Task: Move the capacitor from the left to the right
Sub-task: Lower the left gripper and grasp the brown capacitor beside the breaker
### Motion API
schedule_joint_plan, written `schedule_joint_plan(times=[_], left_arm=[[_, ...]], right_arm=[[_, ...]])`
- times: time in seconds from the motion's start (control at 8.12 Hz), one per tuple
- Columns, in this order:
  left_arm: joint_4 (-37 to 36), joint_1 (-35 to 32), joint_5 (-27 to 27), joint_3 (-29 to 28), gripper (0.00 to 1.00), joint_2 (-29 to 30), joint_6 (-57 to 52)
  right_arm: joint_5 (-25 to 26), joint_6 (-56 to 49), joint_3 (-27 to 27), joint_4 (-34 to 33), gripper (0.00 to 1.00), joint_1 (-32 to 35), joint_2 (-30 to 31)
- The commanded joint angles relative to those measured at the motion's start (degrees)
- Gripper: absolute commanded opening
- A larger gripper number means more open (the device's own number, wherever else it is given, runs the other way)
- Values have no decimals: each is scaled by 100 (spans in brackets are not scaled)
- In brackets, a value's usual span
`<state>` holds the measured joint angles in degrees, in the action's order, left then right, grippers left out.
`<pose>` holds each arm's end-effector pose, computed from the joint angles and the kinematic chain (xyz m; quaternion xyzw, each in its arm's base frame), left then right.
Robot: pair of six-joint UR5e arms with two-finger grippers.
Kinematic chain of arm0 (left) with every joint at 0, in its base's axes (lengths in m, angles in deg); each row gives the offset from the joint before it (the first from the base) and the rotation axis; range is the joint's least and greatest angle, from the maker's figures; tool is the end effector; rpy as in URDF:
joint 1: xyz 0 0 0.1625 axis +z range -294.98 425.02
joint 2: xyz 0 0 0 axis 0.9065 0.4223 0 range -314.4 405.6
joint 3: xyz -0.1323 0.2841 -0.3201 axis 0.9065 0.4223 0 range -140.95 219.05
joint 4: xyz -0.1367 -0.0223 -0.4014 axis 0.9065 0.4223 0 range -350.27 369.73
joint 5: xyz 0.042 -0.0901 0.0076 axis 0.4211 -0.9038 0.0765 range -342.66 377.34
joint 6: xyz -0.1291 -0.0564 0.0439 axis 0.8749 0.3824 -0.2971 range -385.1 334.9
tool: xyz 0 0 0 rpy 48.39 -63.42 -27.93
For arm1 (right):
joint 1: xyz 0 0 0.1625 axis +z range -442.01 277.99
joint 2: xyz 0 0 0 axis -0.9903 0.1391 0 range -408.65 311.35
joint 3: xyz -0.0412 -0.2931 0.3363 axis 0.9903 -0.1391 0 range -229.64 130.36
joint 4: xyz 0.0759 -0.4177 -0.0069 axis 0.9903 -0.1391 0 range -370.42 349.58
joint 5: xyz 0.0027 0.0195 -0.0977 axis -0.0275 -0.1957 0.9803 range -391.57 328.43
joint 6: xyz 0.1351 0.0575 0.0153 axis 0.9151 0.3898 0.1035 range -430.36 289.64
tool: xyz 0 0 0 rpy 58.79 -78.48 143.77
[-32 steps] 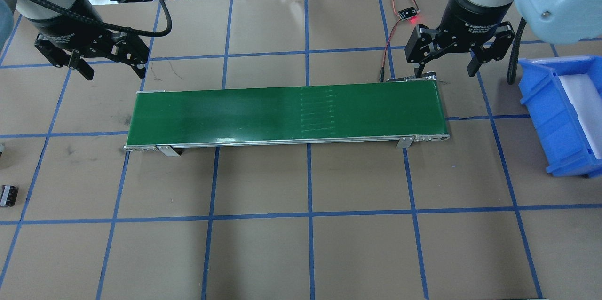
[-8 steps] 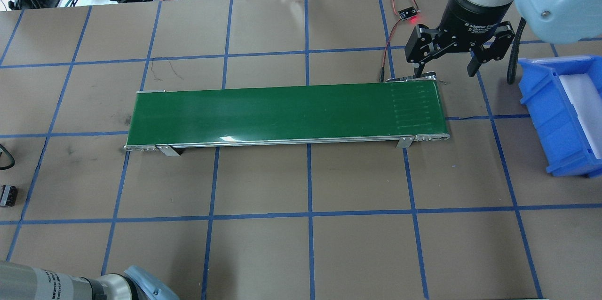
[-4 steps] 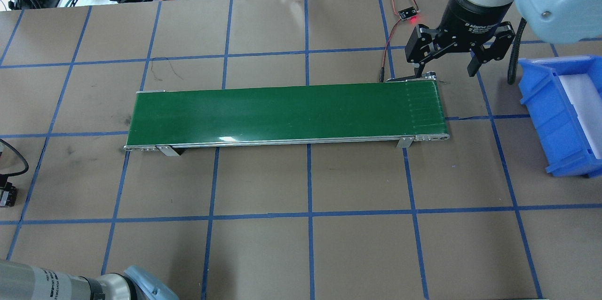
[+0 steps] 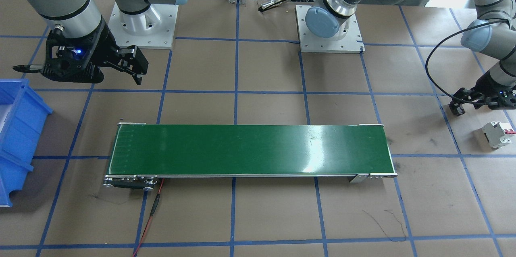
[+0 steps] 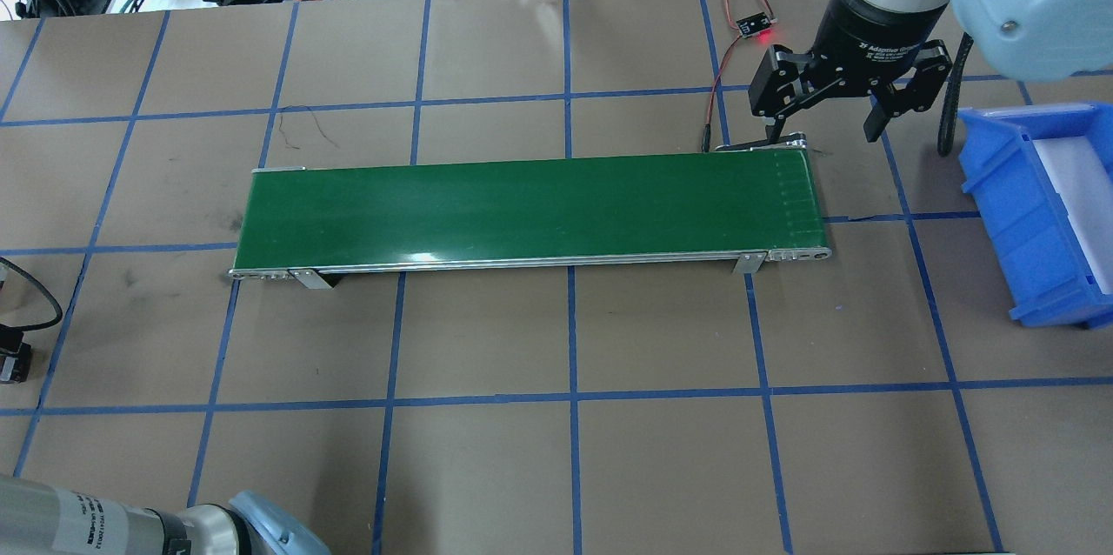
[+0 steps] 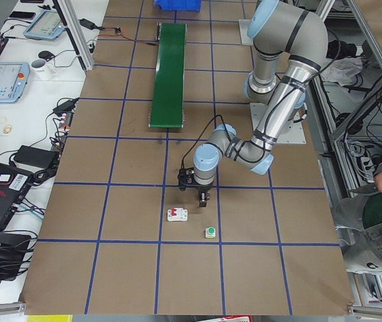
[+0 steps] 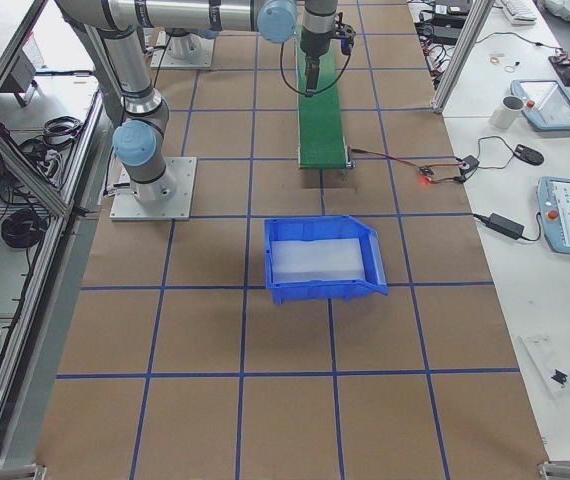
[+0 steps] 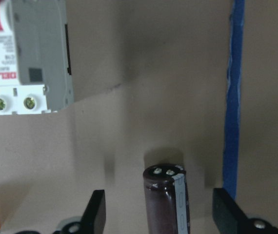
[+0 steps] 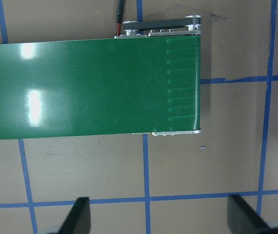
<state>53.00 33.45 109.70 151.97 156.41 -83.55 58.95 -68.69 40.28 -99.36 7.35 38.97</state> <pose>0.4086 -0.4004 0.1606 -0.0004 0.9994 0.0038 0.0331 0.1261 -0.5137 0.4408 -0.0201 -0.9994 -0.0292 0.0048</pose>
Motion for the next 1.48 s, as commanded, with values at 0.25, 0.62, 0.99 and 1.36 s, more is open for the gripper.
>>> schedule_joint_plan(times=[0.25, 0.62, 0.99, 1.36], left_arm=[[-169, 1, 19, 2, 70, 169, 0], [-196, 1, 27, -7, 58, 178, 26], [-248, 1, 19, -7, 56, 248, 184], [-336, 1, 62, 2, 24, 301, 193]], right_arm=[[0, -9, 0, 0, 100, 3, -9], [9, -9, 0, 9, 100, 3, -9], [9, -9, 0, 9, 100, 3, 0], [9, -9, 0, 9, 100, -6, 0]])
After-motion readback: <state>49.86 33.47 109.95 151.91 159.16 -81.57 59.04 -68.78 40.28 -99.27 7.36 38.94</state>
